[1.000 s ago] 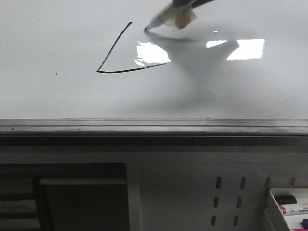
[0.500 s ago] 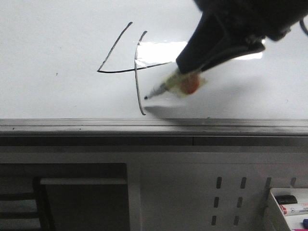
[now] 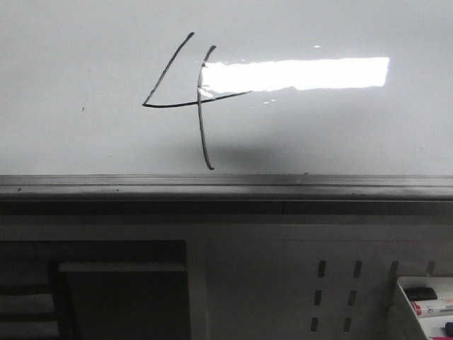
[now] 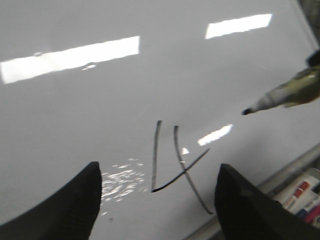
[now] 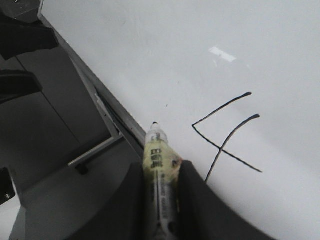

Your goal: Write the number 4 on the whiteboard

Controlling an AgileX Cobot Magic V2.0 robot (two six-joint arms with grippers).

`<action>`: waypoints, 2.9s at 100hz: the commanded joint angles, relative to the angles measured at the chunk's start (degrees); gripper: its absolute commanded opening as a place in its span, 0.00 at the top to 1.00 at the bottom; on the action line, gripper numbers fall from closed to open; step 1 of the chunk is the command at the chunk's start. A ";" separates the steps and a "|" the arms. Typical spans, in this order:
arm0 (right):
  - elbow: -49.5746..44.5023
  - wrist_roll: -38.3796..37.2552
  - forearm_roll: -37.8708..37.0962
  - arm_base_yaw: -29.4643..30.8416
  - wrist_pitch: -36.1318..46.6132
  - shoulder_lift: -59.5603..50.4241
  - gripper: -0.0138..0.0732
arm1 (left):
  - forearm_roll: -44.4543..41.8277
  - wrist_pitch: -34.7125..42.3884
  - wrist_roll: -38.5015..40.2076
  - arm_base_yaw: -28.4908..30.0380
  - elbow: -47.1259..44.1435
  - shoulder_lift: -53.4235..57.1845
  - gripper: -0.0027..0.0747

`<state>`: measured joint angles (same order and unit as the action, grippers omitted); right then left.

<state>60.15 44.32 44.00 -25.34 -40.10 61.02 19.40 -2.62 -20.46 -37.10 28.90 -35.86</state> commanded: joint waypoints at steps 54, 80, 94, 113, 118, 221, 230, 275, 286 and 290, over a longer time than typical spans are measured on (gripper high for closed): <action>1.95 -0.22 1.39 -0.26 -8.46 1.77 0.89 | -8.50 11.70 -0.07 -17.14 10.52 -21.89 0.48; 1.95 -0.22 1.39 -0.26 -8.58 1.77 0.89 | -9.60 11.70 -0.07 -17.54 11.25 -24.19 0.48; 1.95 -0.22 1.39 -0.26 -8.58 1.77 0.89 | -11.46 11.70 -0.07 -19.49 11.25 -24.73 0.48; 1.95 -0.22 1.39 -0.26 -9.29 1.77 0.89 | -12.17 11.70 -0.07 -19.73 11.25 -25.75 0.50; 1.95 -0.22 1.39 -0.26 -9.57 1.77 0.89 | -12.17 11.70 -0.07 -19.73 11.25 -25.75 0.53; 1.95 2.52 1.71 -0.26 -12.98 2.92 0.89 | -12.17 11.47 0.03 -19.73 11.34 -25.75 0.63; 1.95 2.88 1.71 -0.26 -13.39 3.53 0.89 | -12.17 10.47 0.03 -19.83 11.34 -25.75 0.65; 1.95 5.76 2.15 -0.26 -12.76 4.02 0.89 | -12.56 8.77 0.03 -19.83 11.34 -25.75 0.65; 1.95 7.67 3.73 -0.26 -12.76 4.02 0.89 | -12.56 8.77 0.03 -19.83 11.34 -25.75 0.65; 1.95 8.83 5.03 -0.26 -12.51 4.02 0.89 | -12.56 8.77 0.03 -19.83 11.34 -25.75 0.65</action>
<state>60.19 50.58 43.88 -25.34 -54.13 65.84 6.84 2.32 -20.84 -56.52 38.19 -62.43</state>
